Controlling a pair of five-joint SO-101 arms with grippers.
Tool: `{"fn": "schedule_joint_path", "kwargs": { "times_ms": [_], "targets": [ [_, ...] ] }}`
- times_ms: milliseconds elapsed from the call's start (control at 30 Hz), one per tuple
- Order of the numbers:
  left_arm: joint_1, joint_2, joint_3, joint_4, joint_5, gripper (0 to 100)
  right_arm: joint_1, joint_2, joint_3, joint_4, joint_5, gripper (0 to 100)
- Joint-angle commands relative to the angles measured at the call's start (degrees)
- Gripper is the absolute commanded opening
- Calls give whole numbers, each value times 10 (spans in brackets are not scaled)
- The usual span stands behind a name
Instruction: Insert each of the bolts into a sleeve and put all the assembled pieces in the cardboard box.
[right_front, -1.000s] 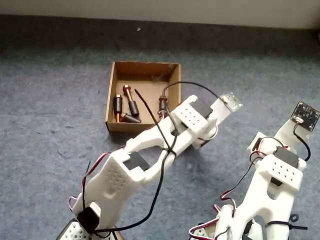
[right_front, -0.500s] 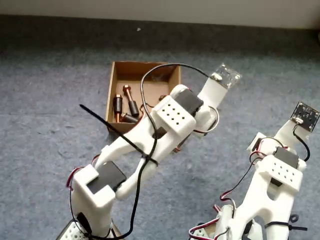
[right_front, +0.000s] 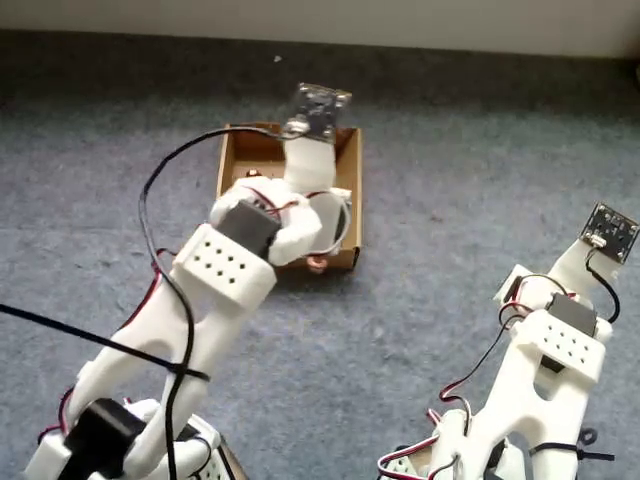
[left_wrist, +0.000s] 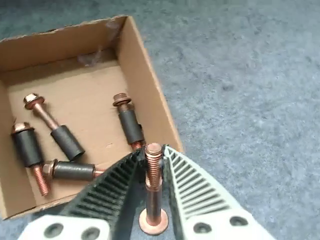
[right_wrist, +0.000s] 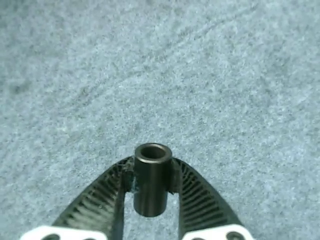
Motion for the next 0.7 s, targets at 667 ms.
{"fn": "schedule_joint_path", "kwargs": {
  "times_ms": [667],
  "targets": [
    [-299, -385, 420, -60, -49, 157, -114, -80, -7, 72, -40, 5]
  ]
}}
